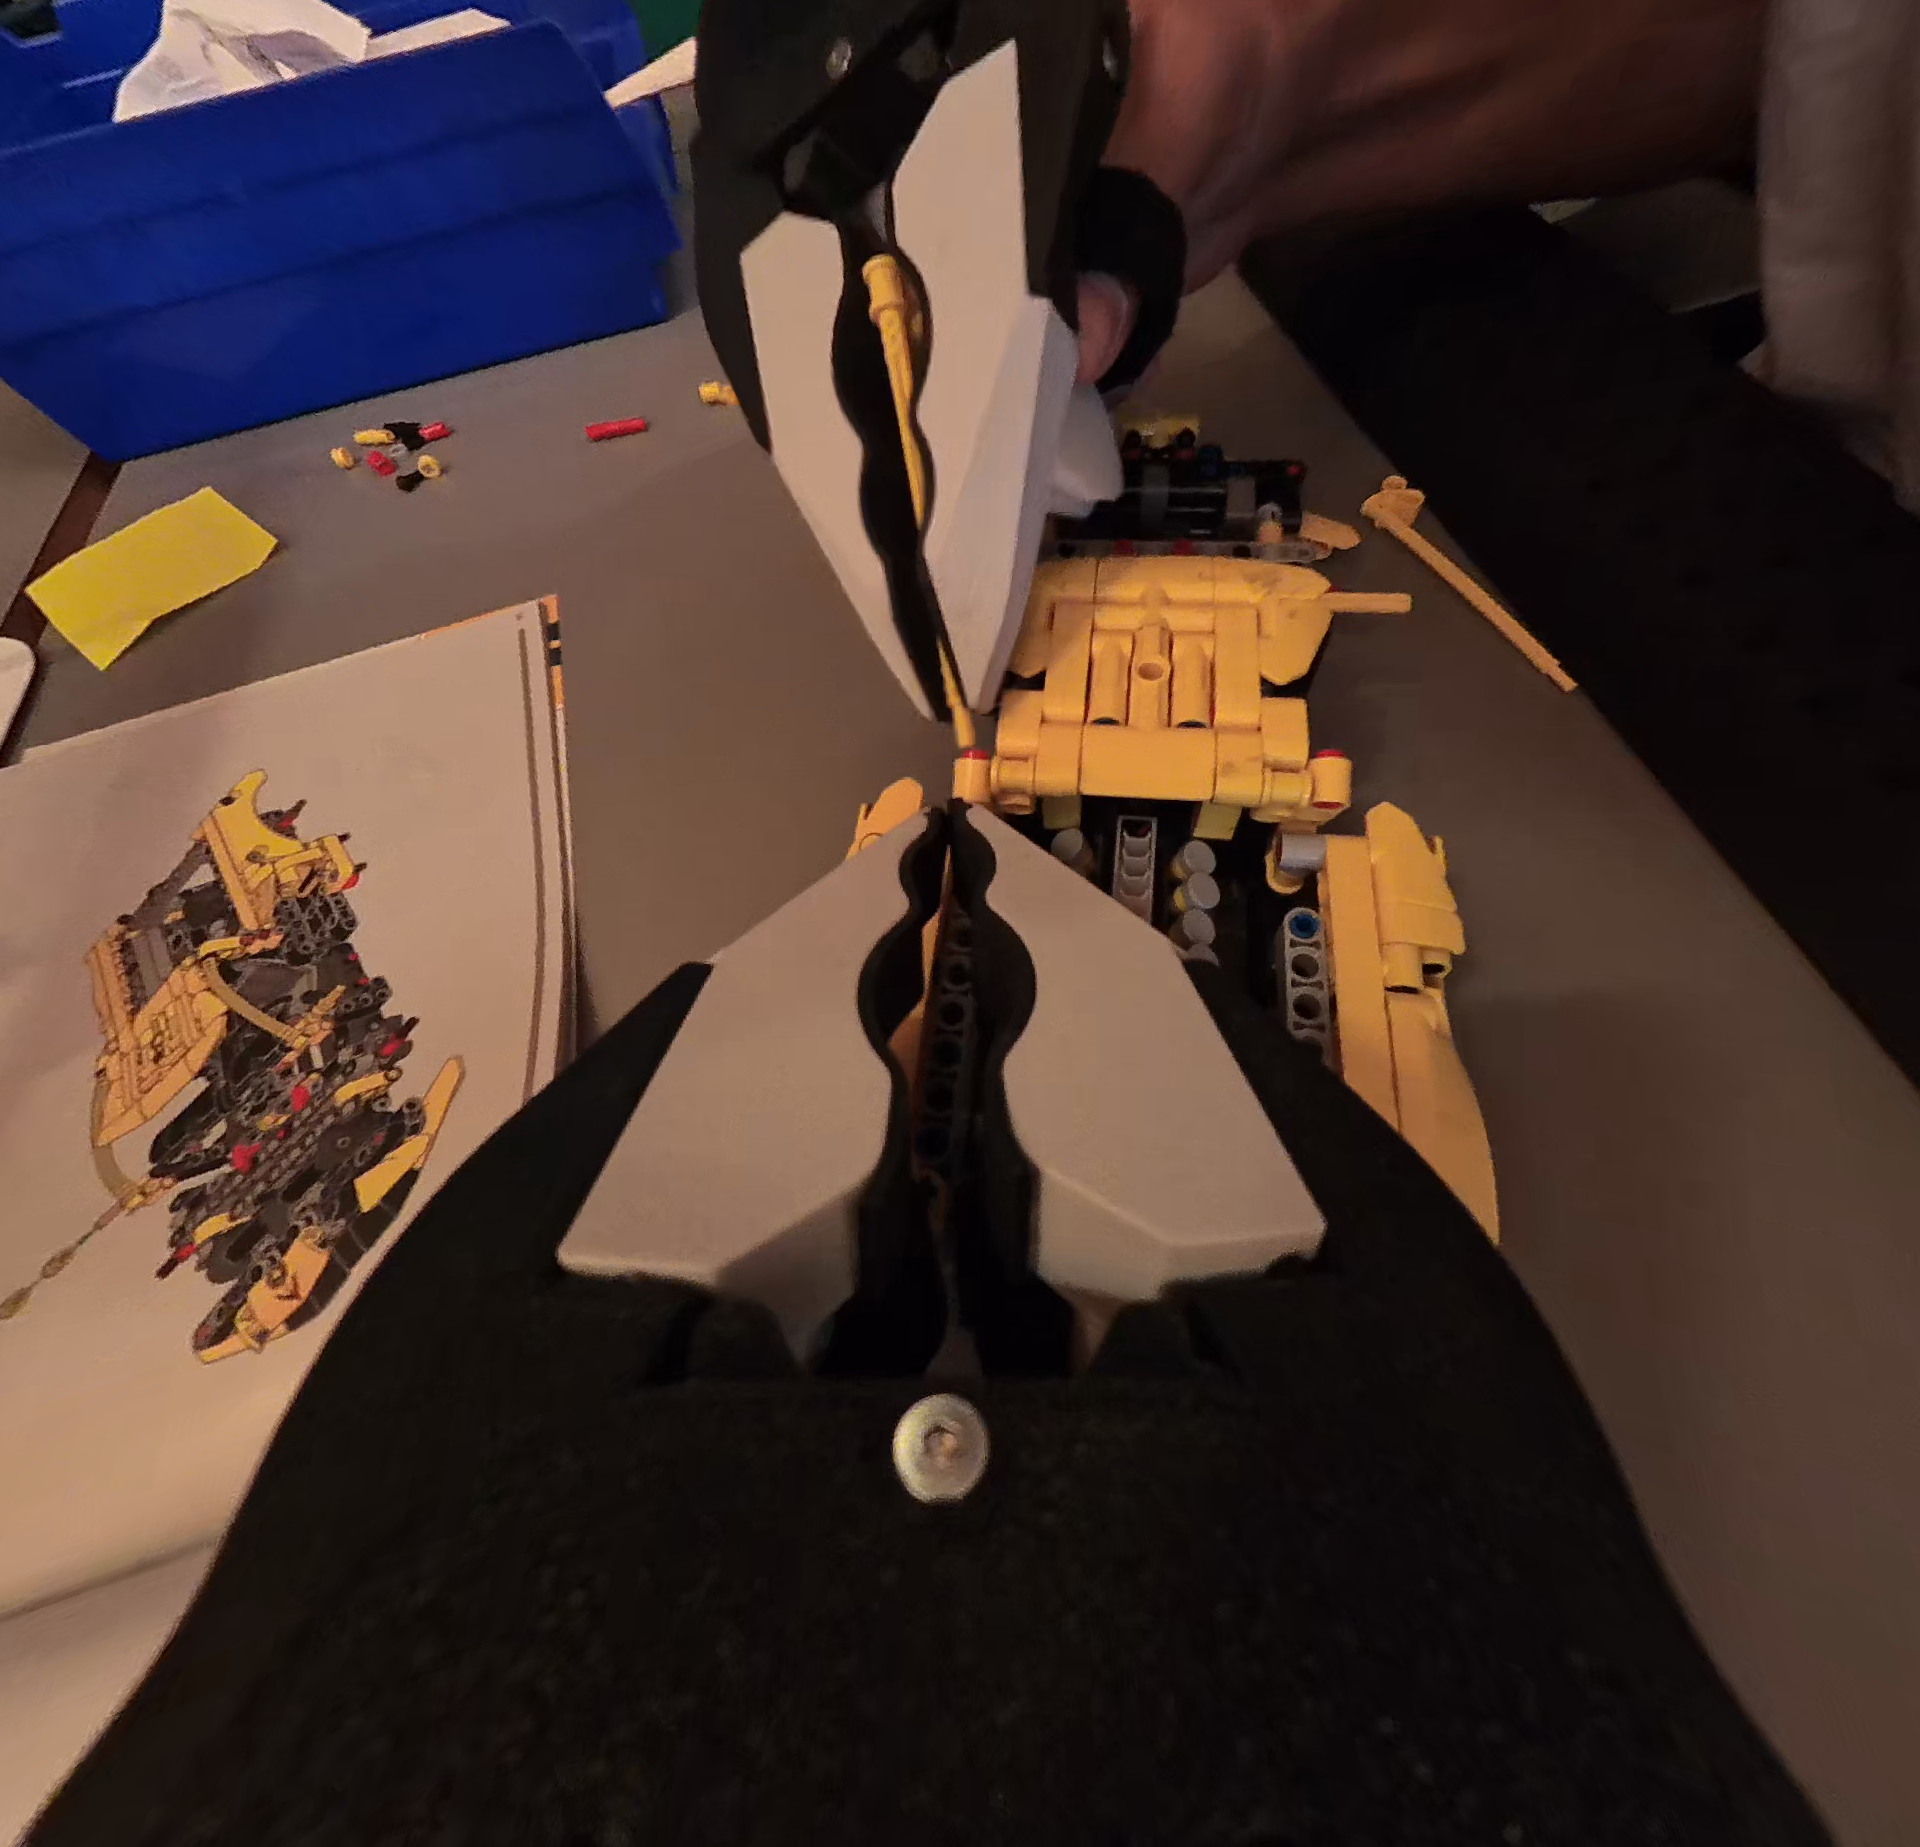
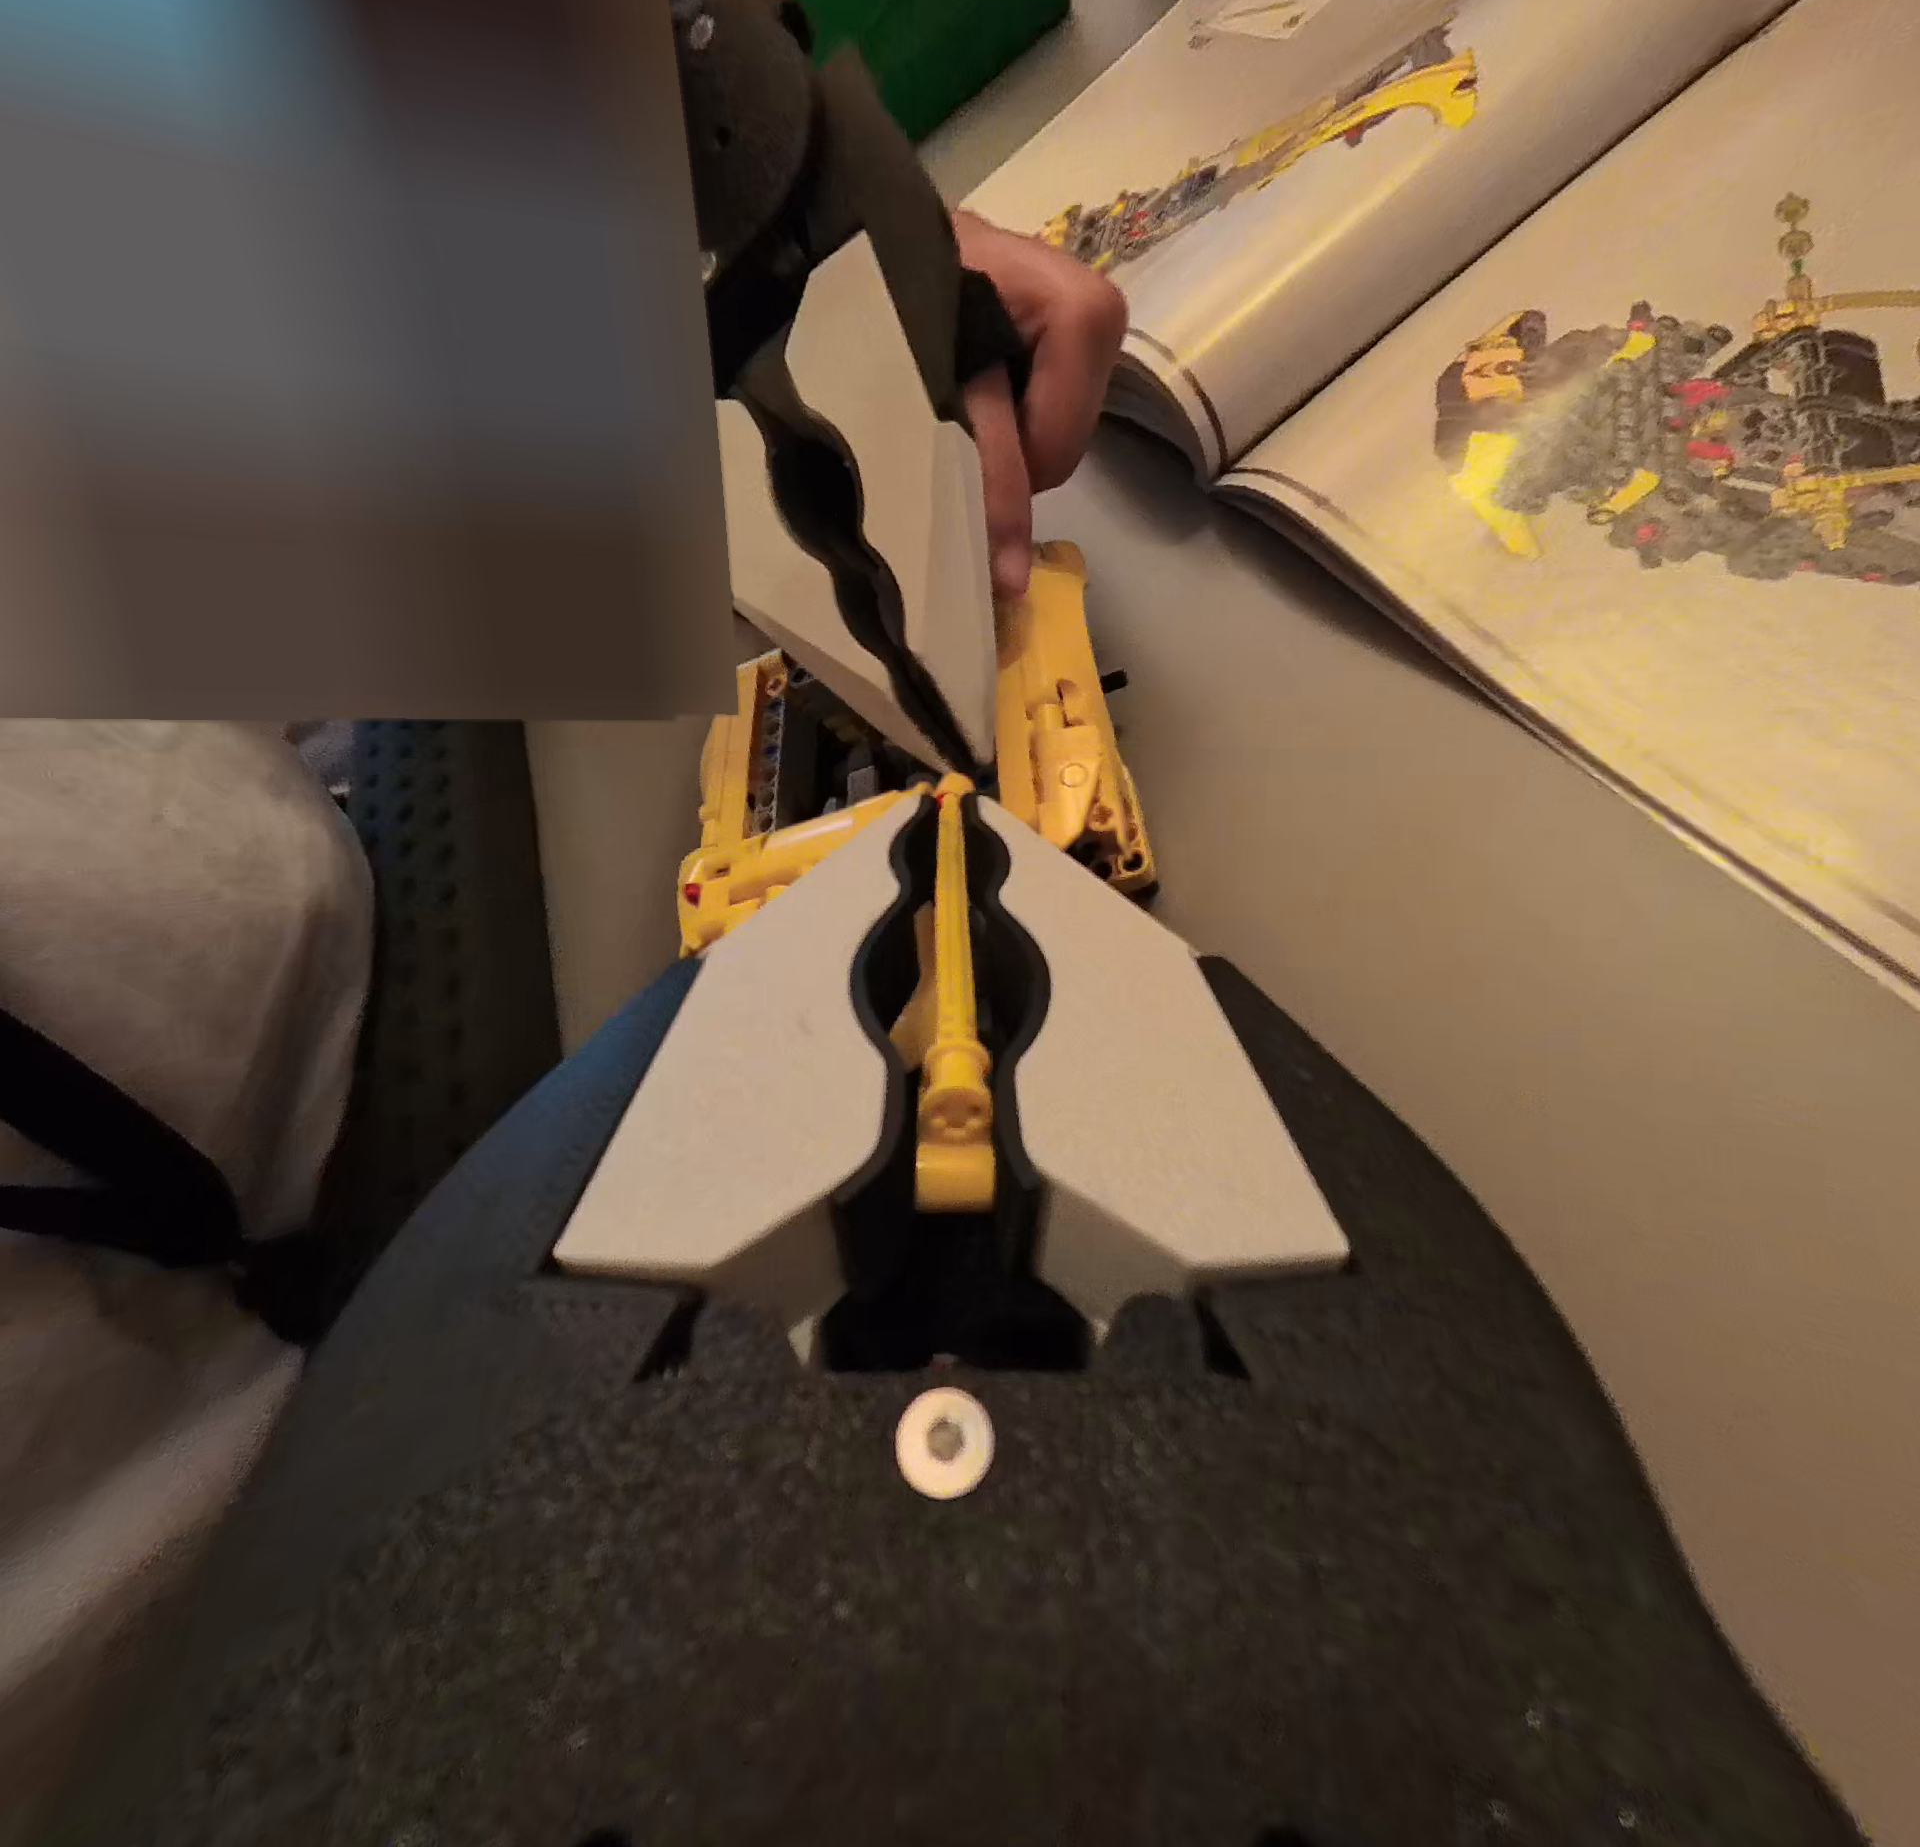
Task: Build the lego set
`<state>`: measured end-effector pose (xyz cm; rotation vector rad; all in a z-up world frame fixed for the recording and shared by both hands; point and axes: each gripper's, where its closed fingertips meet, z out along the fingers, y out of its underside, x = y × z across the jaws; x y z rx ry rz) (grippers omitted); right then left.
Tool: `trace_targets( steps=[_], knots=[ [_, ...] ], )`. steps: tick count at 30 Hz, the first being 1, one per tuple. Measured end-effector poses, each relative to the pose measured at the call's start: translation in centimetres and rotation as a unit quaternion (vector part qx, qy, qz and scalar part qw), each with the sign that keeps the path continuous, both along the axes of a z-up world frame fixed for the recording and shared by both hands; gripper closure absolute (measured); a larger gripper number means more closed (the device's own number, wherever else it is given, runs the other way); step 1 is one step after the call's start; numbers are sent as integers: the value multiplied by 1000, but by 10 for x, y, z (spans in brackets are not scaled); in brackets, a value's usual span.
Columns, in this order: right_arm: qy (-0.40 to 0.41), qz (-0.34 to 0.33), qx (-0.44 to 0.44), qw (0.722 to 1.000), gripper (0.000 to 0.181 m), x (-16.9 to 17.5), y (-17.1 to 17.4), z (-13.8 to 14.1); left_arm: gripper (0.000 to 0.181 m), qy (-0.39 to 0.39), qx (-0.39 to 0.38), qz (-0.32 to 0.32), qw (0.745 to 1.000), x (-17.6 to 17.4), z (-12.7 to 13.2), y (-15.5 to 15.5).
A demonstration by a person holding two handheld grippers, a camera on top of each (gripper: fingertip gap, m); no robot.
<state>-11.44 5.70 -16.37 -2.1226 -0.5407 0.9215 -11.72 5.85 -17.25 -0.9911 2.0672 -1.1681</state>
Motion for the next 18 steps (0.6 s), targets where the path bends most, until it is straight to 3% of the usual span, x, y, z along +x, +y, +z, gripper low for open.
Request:
trace_targets(
  steps=[3,10,18],
  knots=[
    [-52,-1,22,998,178,3,-1,0,181,3,7,-4,1000,-1,0,-1],
    [-28,-11,-2,1000,178,0,-1,-2,181,2,24,-2,1000,-1,-1,-3],
    [-80,-24,27,996,178,1,-5,-3,181,12,9,-9,1000,0,-2,-7]
  ],
)
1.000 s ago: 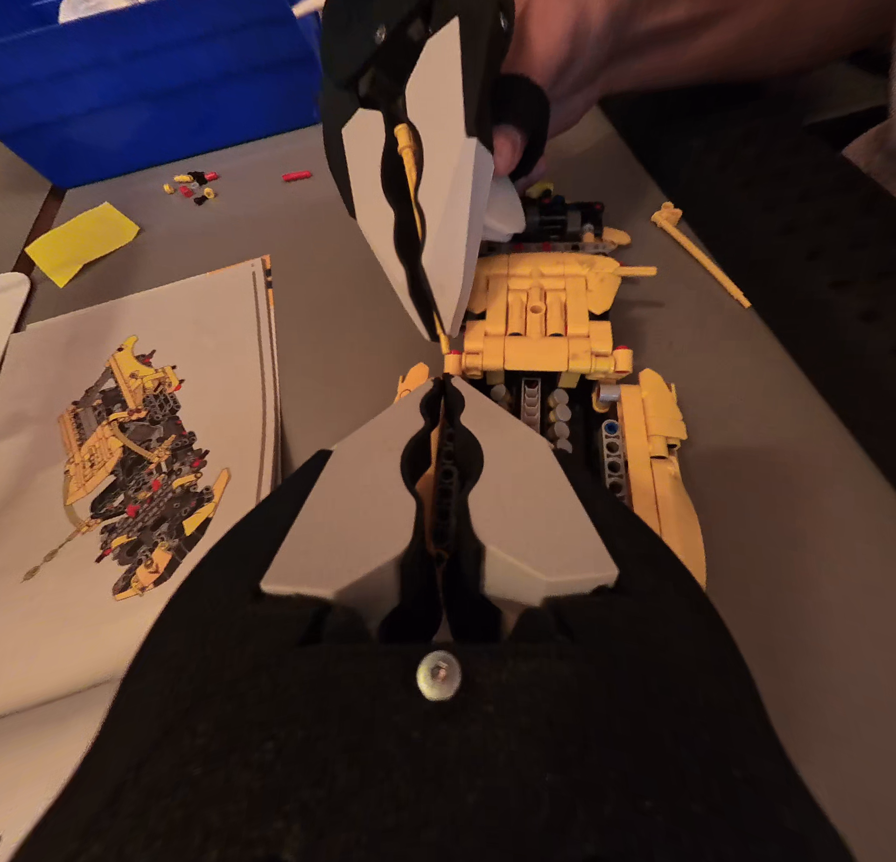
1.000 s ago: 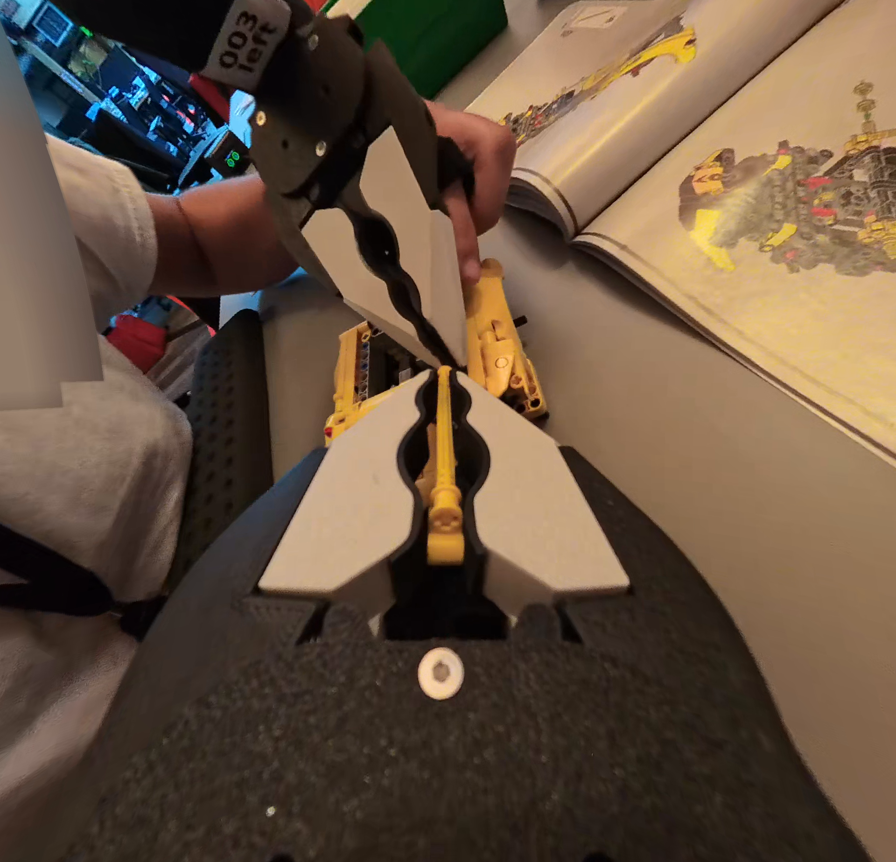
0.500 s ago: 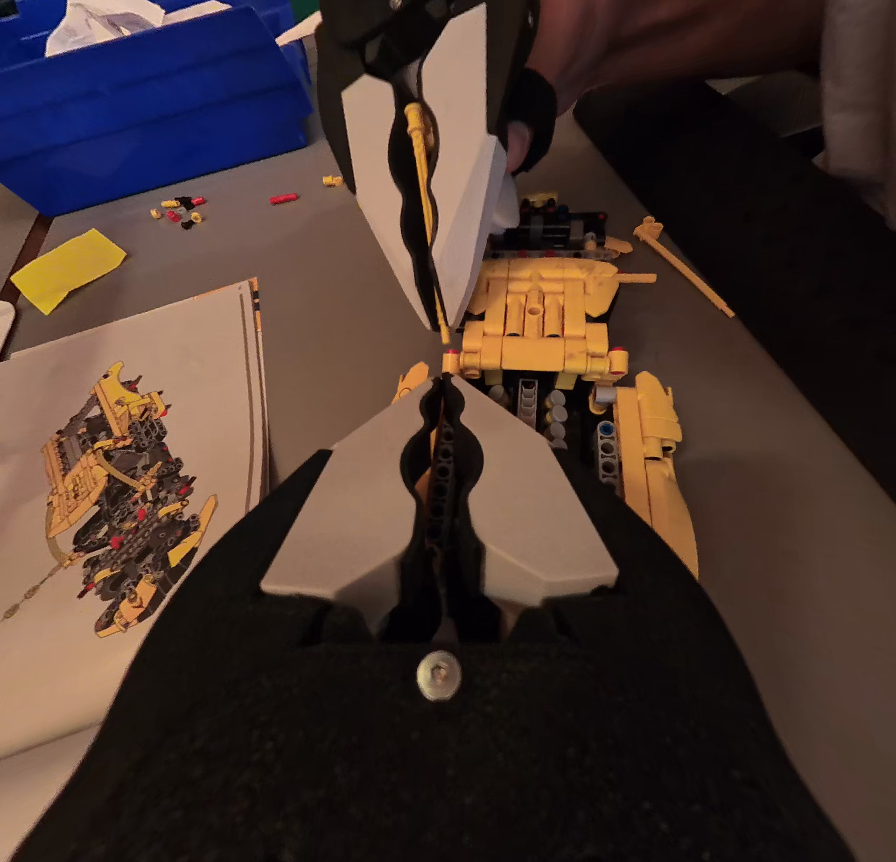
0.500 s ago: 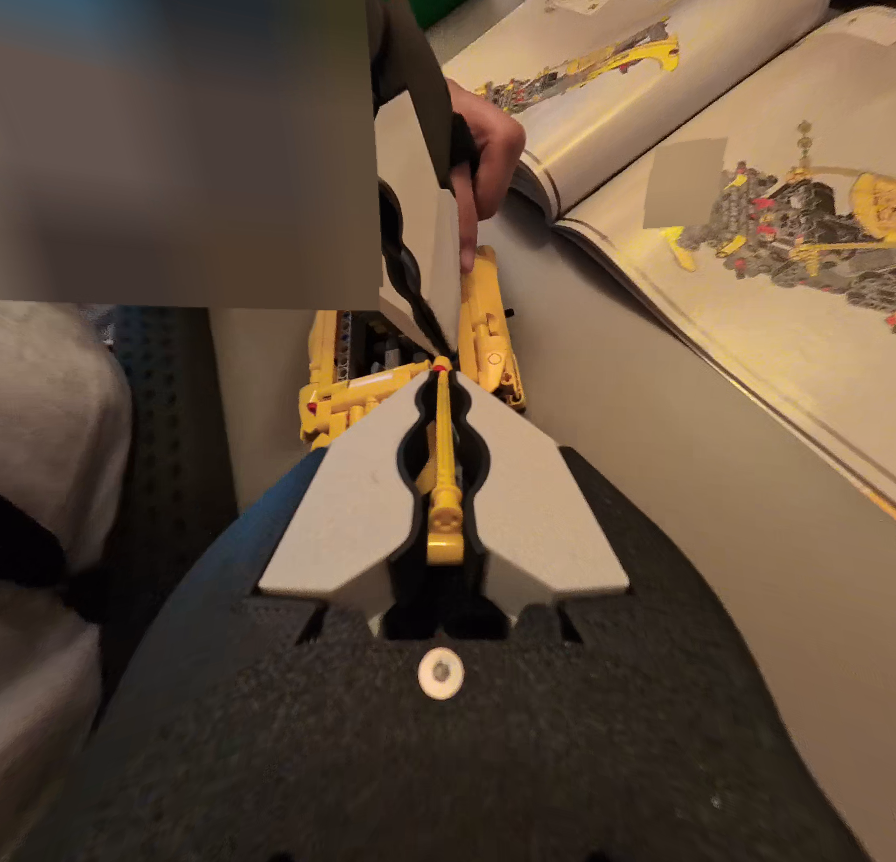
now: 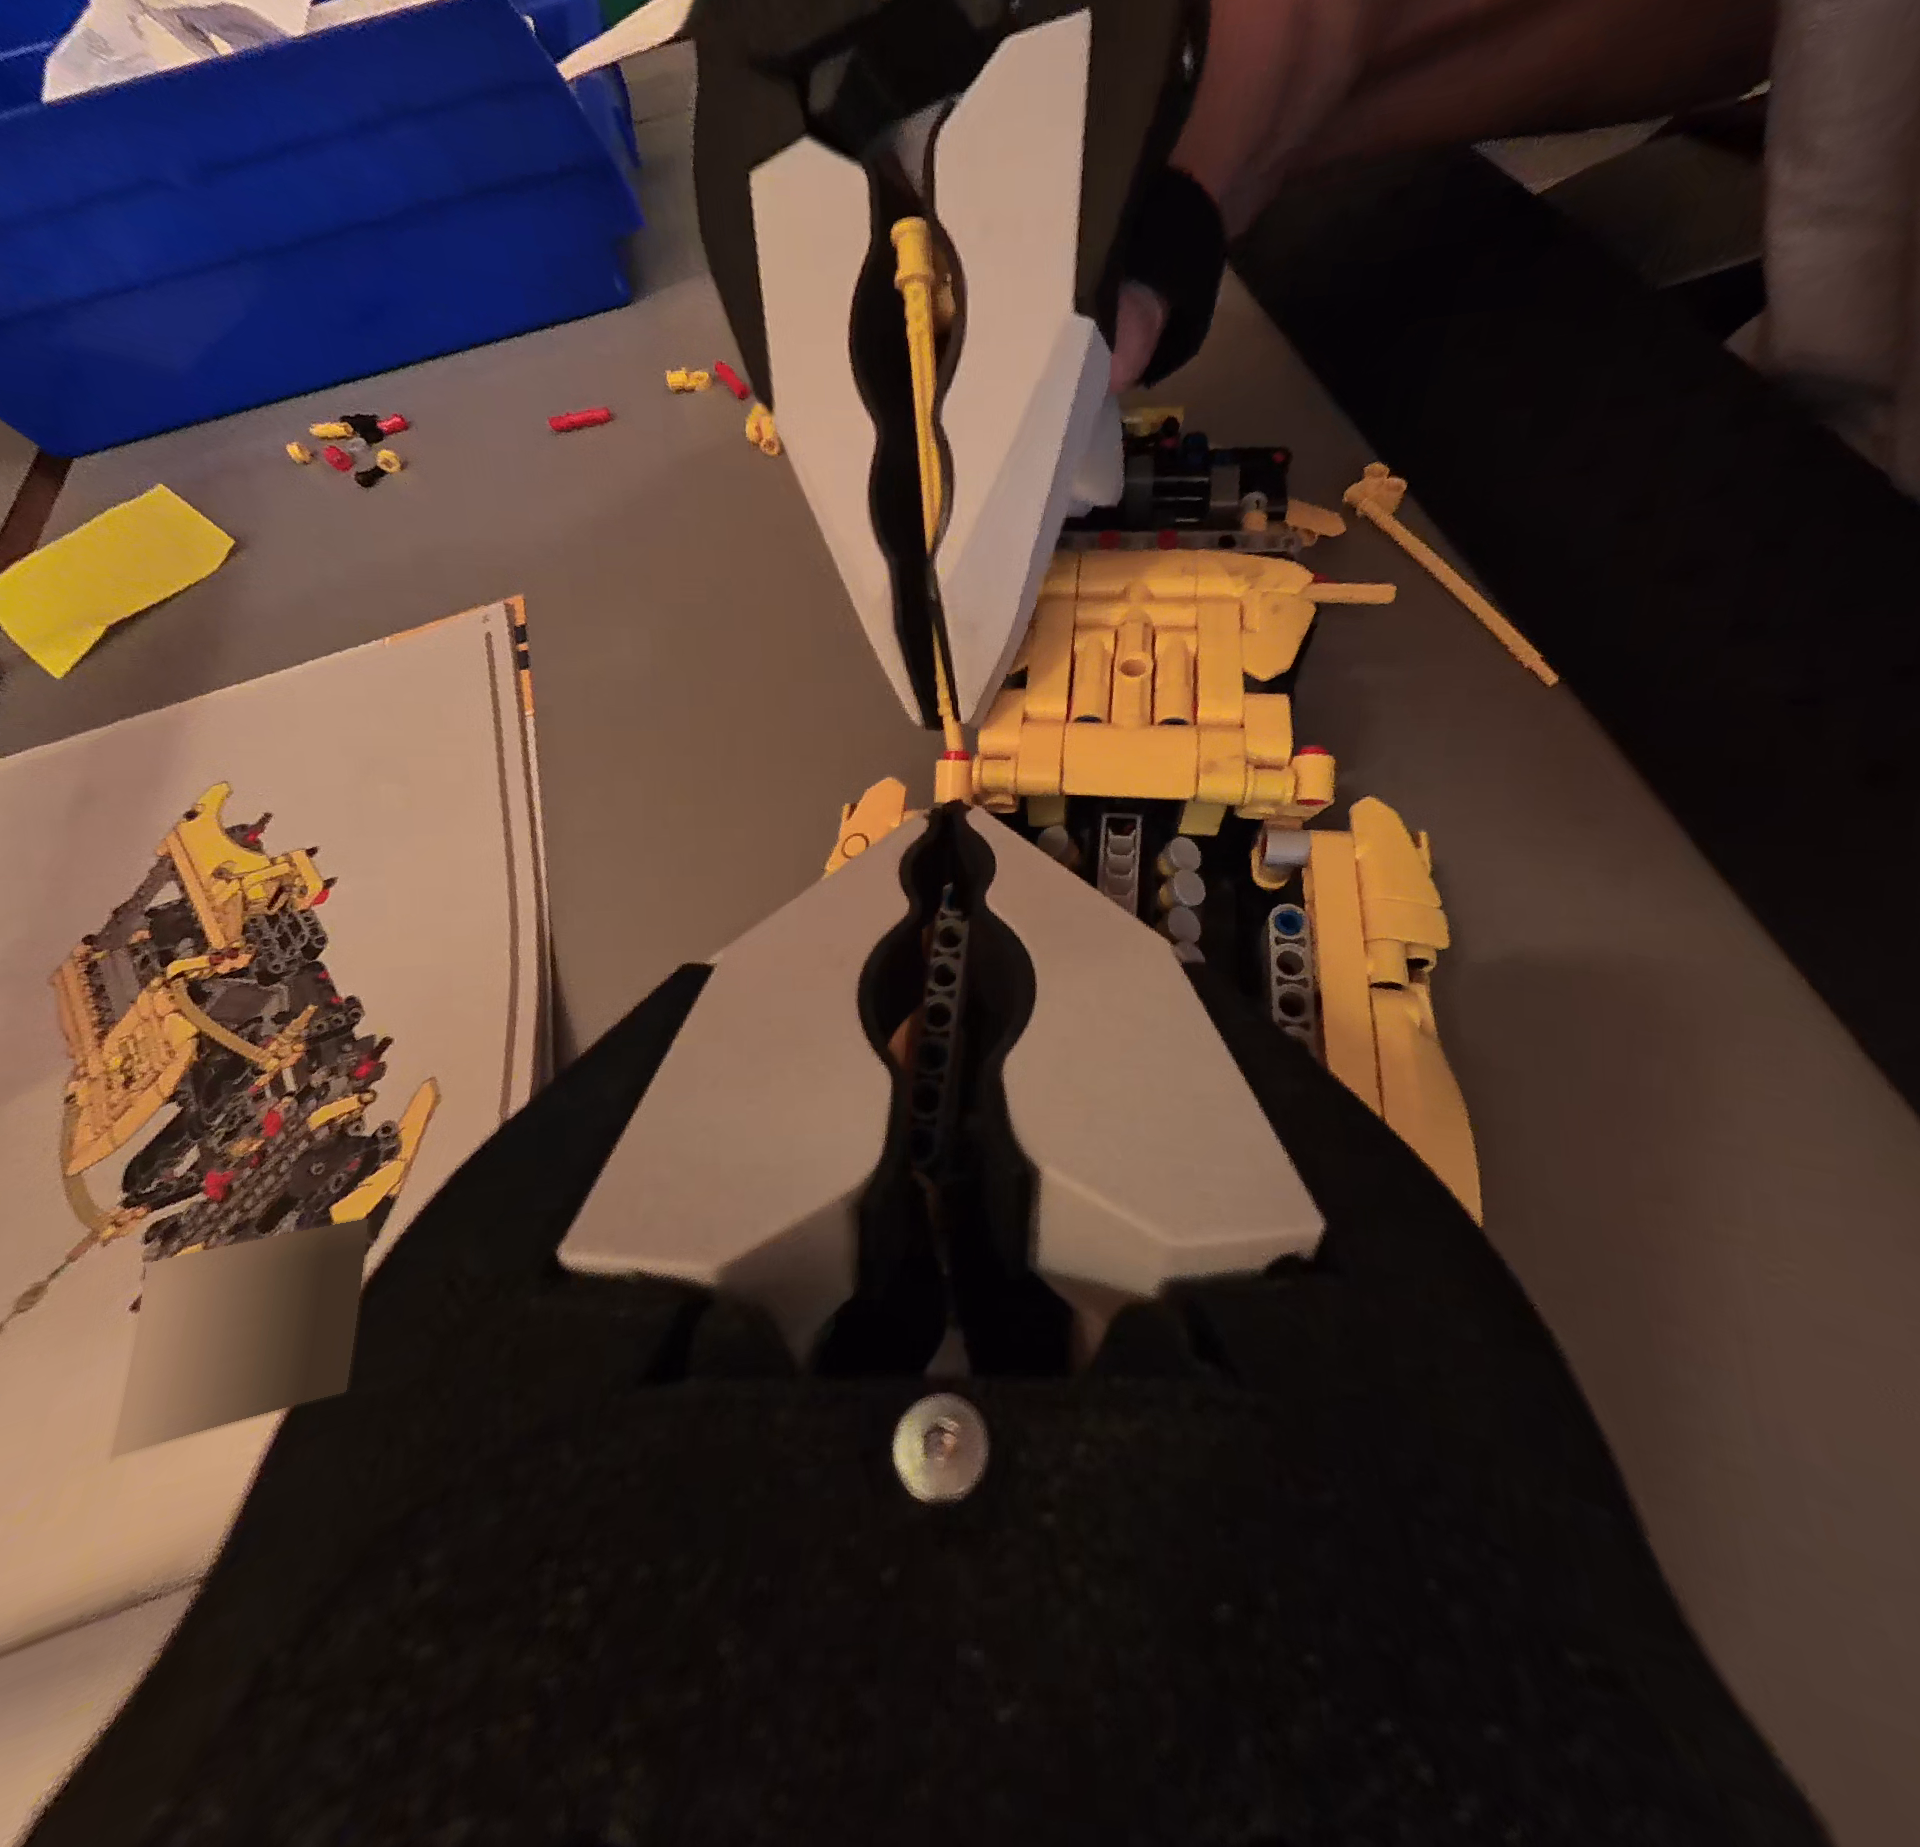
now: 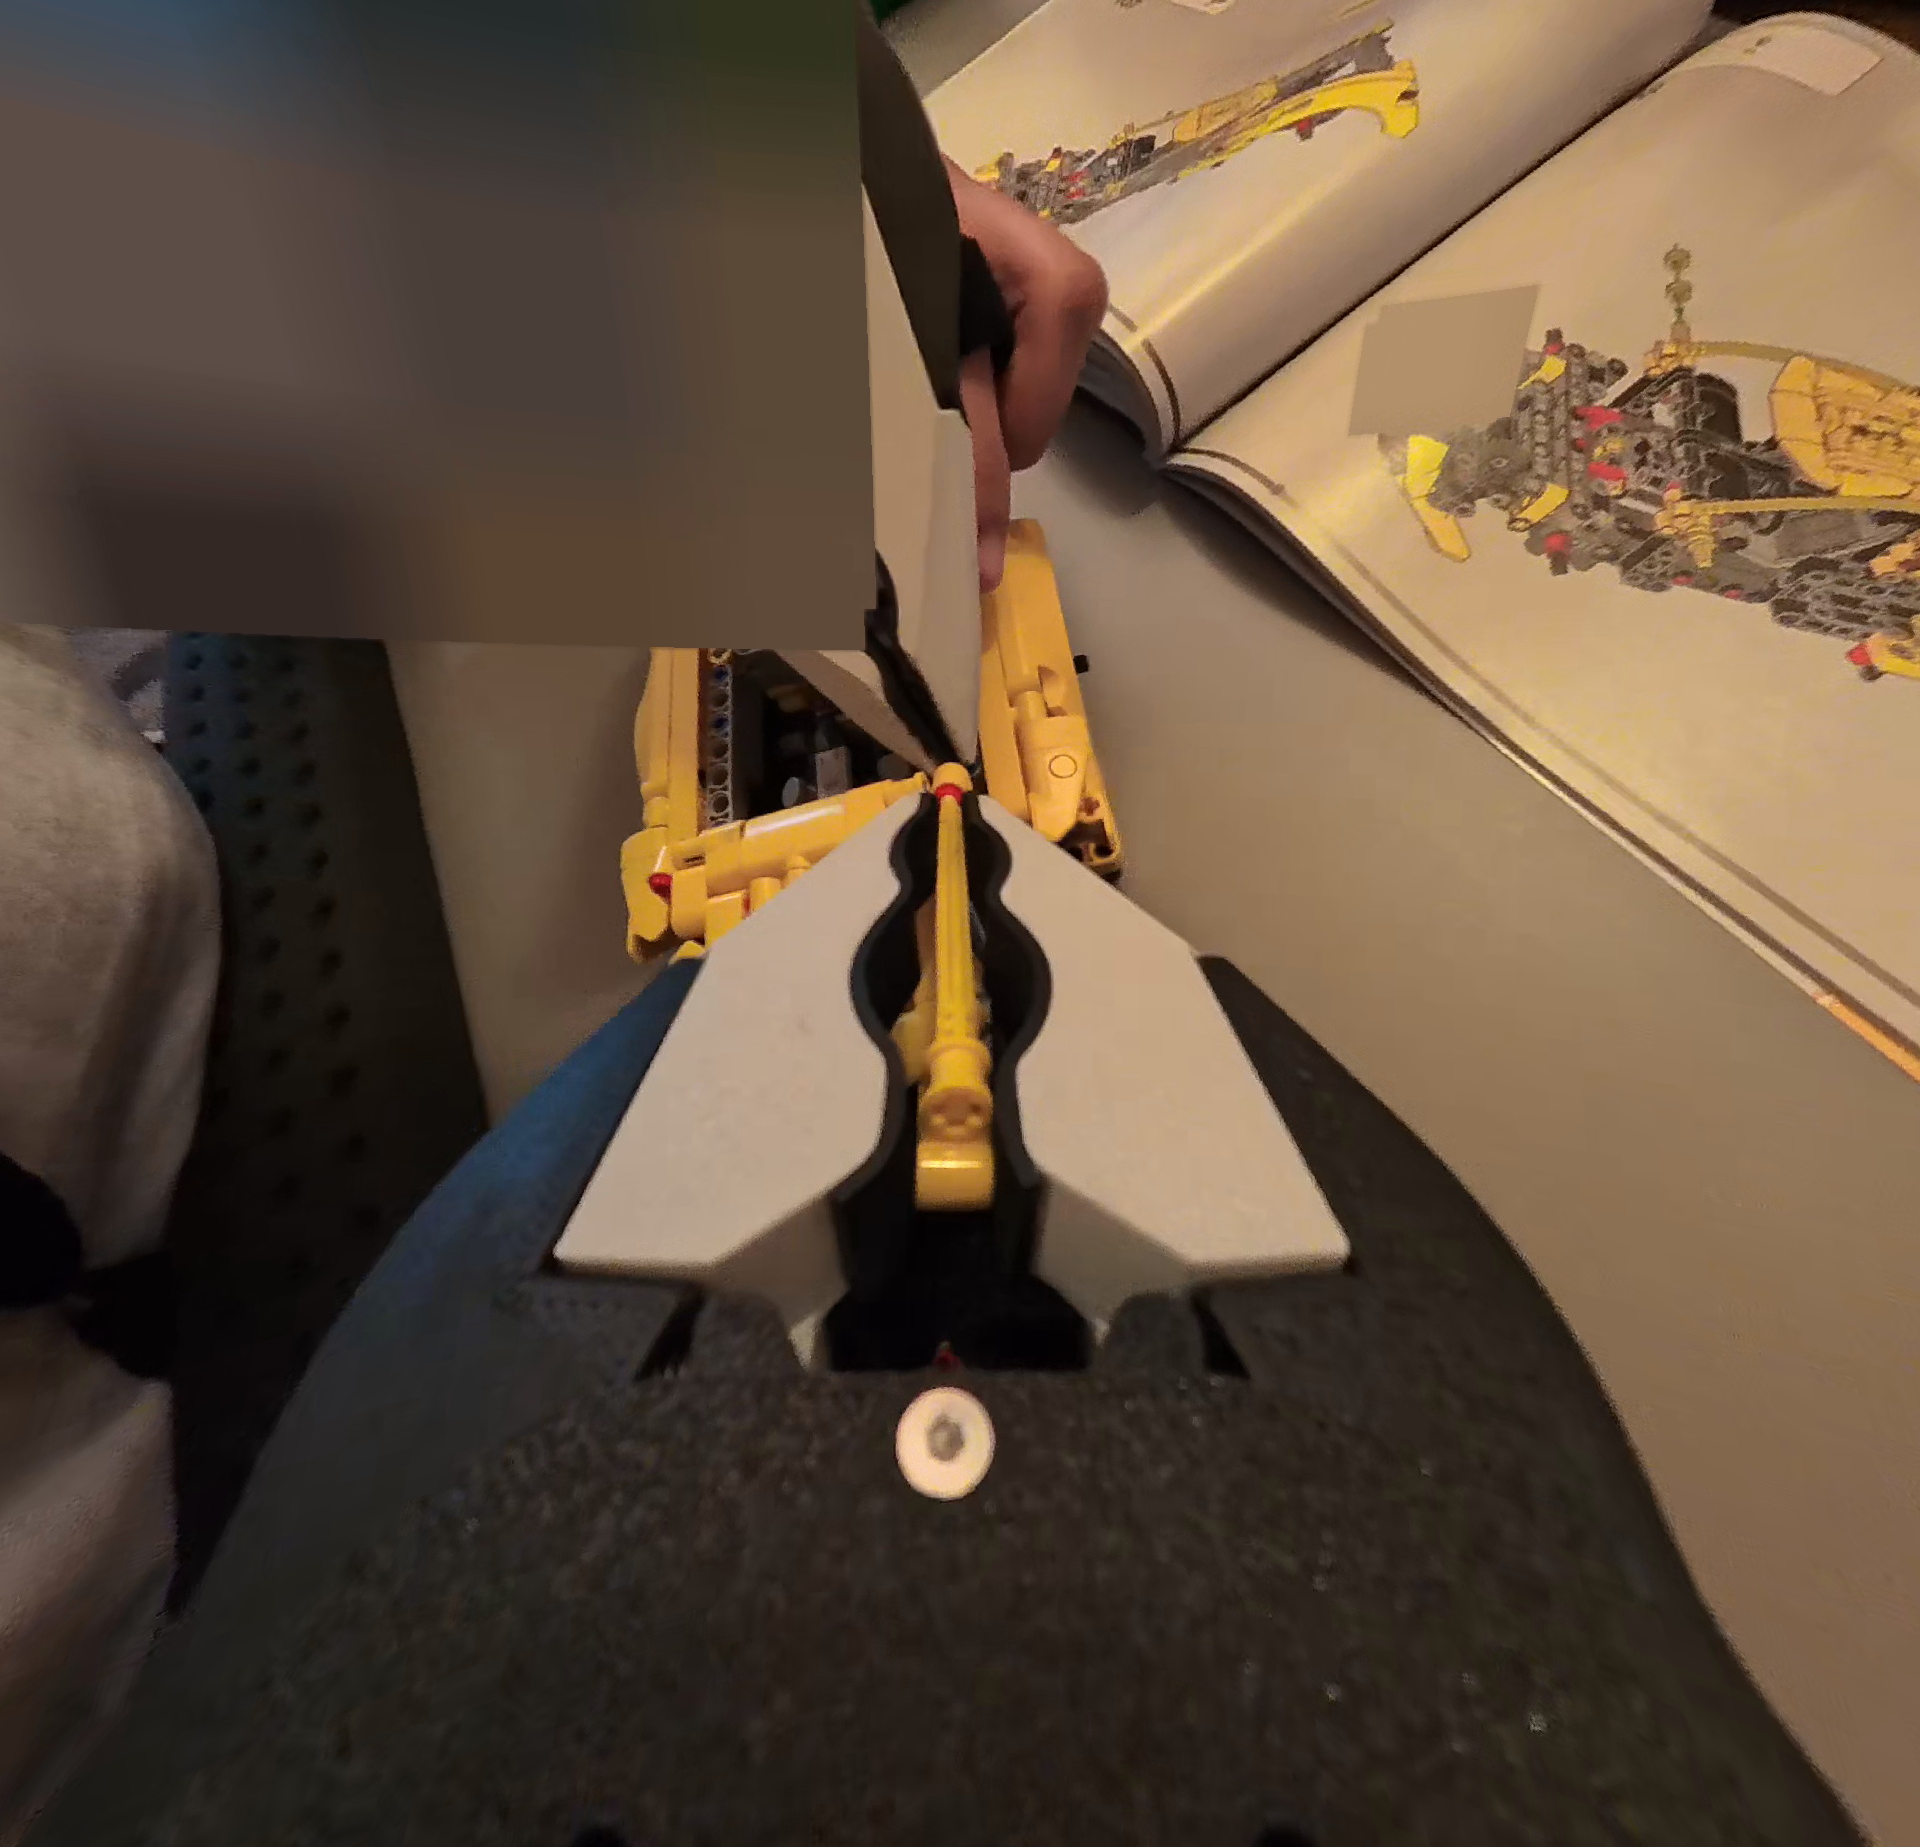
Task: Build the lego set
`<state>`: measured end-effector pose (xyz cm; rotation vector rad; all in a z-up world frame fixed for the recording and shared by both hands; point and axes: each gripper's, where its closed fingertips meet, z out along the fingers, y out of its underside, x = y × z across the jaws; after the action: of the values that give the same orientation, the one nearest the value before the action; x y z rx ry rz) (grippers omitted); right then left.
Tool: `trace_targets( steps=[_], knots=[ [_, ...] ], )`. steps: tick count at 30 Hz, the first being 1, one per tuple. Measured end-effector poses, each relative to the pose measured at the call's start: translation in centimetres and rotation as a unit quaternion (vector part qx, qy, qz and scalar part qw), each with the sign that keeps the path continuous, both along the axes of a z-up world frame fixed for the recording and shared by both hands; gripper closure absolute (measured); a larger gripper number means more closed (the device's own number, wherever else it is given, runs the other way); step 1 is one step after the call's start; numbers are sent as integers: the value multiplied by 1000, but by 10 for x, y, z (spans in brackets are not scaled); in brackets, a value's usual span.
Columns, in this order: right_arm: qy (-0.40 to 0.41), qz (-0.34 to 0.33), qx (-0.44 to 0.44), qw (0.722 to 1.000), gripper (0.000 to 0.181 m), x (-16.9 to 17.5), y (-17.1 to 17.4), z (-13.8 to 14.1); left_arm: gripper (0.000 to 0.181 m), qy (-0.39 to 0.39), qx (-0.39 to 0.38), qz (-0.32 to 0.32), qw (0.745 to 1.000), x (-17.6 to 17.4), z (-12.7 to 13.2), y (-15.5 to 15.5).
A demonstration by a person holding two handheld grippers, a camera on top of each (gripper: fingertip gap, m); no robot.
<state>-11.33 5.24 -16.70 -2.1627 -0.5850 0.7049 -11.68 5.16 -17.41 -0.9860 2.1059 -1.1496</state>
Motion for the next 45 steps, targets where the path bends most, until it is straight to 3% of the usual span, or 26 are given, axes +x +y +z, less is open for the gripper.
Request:
trace_targets(
  steps=[4,19,21,25,29,35,37,45],
  knots=[
    [-16,-14,14,1000,178,-1,-1,-1,181,3,2,2,1000,0,-1,-1],
    [63,-10,-38,997,176,-1,-2,-1,181,-4,-13,-3,1000,2,-1,-5],
    [44,-8,-18,999,163,7,-5,0,181,-6,-12,-3,1000,2,0,-6],
    [14,6,-5,1000,163,14,-16,3,181,-2,-13,-6,1000,3,0,-6],
    [-10,7,9,1000,178,13,-19,3,181,-2,-5,-7,1000,3,0,-7],
    [35,15,0,999,175,2,-12,8,181,-4,-5,-9,1000,5,0,-9],
    [15,18,3,1000,181,1,-9,6,181,-3,-5,-10,1000,5,0,-9],
    [-18,28,-20,999,171,6,-13,0,181,-4,-10,-9,1000,4,0,-8]
  ],
)
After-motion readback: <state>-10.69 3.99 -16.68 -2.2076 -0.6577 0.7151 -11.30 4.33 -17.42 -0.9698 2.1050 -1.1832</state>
